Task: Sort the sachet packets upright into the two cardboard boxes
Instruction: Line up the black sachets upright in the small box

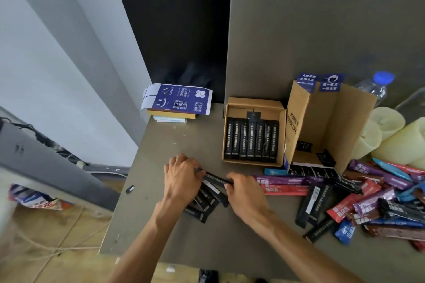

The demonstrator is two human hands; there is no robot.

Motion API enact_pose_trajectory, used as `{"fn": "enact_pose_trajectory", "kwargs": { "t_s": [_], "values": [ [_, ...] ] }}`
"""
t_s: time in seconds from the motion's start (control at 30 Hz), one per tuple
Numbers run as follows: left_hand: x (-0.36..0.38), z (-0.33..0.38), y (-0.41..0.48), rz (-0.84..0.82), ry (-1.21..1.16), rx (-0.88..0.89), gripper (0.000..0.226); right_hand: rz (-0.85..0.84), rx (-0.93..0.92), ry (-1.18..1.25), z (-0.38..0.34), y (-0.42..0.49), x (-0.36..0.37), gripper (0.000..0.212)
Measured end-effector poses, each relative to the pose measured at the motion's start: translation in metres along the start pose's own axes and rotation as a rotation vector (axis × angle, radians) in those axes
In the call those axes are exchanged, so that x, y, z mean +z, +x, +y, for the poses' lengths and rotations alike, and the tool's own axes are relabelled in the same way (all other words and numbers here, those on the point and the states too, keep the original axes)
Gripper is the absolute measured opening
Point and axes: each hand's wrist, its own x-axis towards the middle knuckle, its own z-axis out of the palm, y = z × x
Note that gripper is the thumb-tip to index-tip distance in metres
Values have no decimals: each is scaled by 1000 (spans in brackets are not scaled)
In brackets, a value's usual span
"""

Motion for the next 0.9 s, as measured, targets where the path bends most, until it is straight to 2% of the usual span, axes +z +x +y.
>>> {"fn": "enact_pose_trajectory", "kwargs": {
  "t_s": [0.1, 0.17, 0.27, 0.5, 0.63, 0.7, 0.8, 0.9],
  "values": [
    [-1, 0, 1, -16, -60, -19, 15, -14, 2, -1, 1, 2, 1, 9],
    [-4, -1, 1, -17, -139, -14, 3, -42, 2, 3, 2, 2, -2, 4],
    [-14, 0, -1, -63, -375, -27, 12, -107, 30, 74, 5, 1, -13, 11],
    [-48, 20, 11, -53, -675, 68, 11, -364, 163, 634, 3, -8, -63, 9],
    [-56, 35, 21, -44, -710, 122, 12, -401, 183, 837, 1, -4, -78, 11],
    [-56, 40, 24, -46, -698, 134, 12, -389, 161, 833, 0, -4, -82, 11],
    [-52, 46, 26, -57, -712, 143, 12, -343, 120, 692, 1, -3, -83, 6],
    [-45, 49, 27, -24, -718, 120, 12, -209, 137, 570, 6, 5, -83, 3]
  ]
}}
